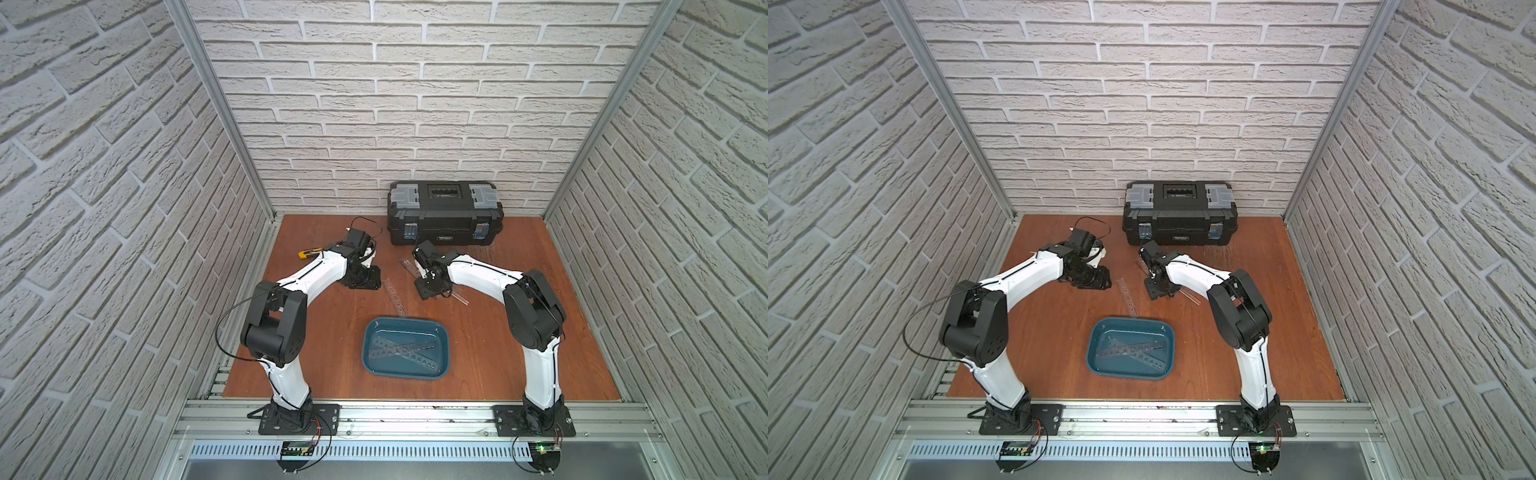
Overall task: Put the scattered rulers into the storage box
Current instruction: Move the ruler to the center of the board.
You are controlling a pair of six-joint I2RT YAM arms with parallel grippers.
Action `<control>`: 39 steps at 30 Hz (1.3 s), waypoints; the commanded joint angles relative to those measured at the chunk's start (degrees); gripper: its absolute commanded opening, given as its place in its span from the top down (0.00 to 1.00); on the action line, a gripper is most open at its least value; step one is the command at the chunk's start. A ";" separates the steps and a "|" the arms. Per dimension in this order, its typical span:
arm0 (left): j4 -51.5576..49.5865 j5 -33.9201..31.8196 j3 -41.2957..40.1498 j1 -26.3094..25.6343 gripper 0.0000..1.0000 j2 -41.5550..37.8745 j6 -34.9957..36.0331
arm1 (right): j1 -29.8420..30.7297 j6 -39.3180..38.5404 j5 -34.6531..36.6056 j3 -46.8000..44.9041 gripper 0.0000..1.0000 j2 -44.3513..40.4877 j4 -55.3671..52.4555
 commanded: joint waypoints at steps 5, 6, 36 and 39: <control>1.90 -0.23 -2.06 0.35 0.45 -4.96 -1.46 | 3.00 -0.31 0.83 4.67 0.41 -1.39 -1.68; 1.95 -0.32 -2.29 0.33 0.45 -5.31 -1.52 | 3.31 -0.31 0.84 5.30 0.41 -1.25 -1.91; 4.19 -3.16 -10.68 5.15 0.43 -15.25 -4.83 | 8.42 0.95 -1.62 18.83 0.38 6.89 -7.44; 4.37 -3.67 -11.34 5.52 0.43 -16.01 -5.37 | 8.97 1.34 -1.63 20.34 0.37 8.07 -8.44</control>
